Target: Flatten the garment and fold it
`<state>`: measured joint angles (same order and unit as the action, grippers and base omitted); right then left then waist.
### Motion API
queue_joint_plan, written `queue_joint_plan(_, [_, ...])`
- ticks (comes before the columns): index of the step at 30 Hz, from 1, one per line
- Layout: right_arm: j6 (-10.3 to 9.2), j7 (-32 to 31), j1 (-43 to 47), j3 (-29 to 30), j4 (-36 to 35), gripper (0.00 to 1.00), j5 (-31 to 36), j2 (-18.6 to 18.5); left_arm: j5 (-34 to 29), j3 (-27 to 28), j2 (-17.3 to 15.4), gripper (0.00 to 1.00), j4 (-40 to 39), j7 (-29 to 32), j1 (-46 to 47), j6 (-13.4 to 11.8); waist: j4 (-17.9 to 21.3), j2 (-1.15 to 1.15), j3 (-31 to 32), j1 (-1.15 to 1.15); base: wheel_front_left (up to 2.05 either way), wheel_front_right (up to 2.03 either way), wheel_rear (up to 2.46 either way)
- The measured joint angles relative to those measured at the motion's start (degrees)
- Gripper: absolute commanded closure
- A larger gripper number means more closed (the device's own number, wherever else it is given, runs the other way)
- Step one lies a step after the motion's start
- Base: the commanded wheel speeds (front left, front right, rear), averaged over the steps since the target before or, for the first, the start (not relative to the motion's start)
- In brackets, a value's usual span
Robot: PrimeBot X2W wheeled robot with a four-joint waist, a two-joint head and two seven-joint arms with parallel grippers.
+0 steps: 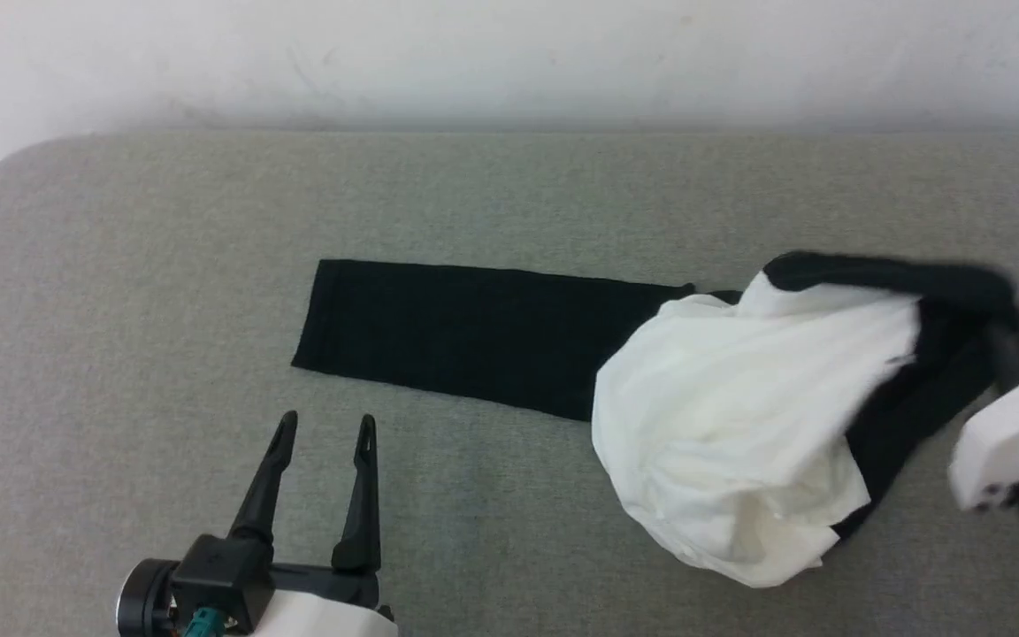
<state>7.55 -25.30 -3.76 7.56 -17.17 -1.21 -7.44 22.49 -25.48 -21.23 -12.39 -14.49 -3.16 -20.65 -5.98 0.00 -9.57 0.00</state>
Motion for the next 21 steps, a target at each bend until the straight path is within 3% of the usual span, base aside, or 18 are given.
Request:
queue_joint_plan(5, [0.0, -3.2, -5.39, 3.85, -2.1, 1.0, -0.44, -7.02, 0.2, -0.07, 0.0, 0.0, -0.27, -0.01, 0.03, 0.02, 1.54, 0.0, 0.53, -0.01, 0.0, 0.0, 0.0])
queue_joint_plan(10, [0.0, -5.52, -1.98, 10.58, 0.93, 1.0, -0.1, -11.69, 0.31, -0.47, 0.02, 0.0, -0.22, 0.07, 0.12, 0.46, 1.56, 0.0, -0.96, 0.0, 0.0, 0.0, 0.0])
queue_joint_plan(17, [-0.01, -6.48, 8.1, 14.89, 11.85, 1.0, 0.13, -8.08, 0.31, -0.66, 0.03, 0.0, -0.14, 0.42, 2.1, 0.62, -0.07, 0.0, -4.46, 0.01, 0.0, 0.0, 0.0])
queue_joint_plan(18, [-0.01, -5.81, 8.54, 14.8, 13.29, 0.87, 0.48, -7.31, 0.31, -0.69, 0.03, 0.0, -0.13, 0.43, 2.37, 0.89, -0.3, 0.0, -4.87, 0.0, 0.0, 0.0, 0.0])
queue_joint_plan(19, [-0.01, -4.82, 8.71, 14.7, 14.45, 0.4, 0.91, -6.69, 0.31, -0.75, 0.04, 0.0, -0.08, 0.43, 2.55, 0.92, -0.53, 0.0, -5.2, 0.01, 0.0, 0.0, 0.0])
queue_joint_plan(20, [0.0, -3.61, 8.68, 14.73, 15.35, 0.0, 1.26, -6.16, 0.31, -0.78, 0.05, 0.0, 0.02, 0.45, 2.66, 0.93, -0.79, 0.0, -5.43, 0.01, 0.0, 0.0, 0.0])
queue_joint_plan(21, [-0.01, -2.6, 8.43, 14.89, 16.02, 0.0, 1.36, -5.69, 0.31, -0.8, 0.08, 0.0, 0.1, 0.64, 2.66, 0.92, -0.99, 0.0, -5.55, 0.01, 0.0, 0.0, 0.0])
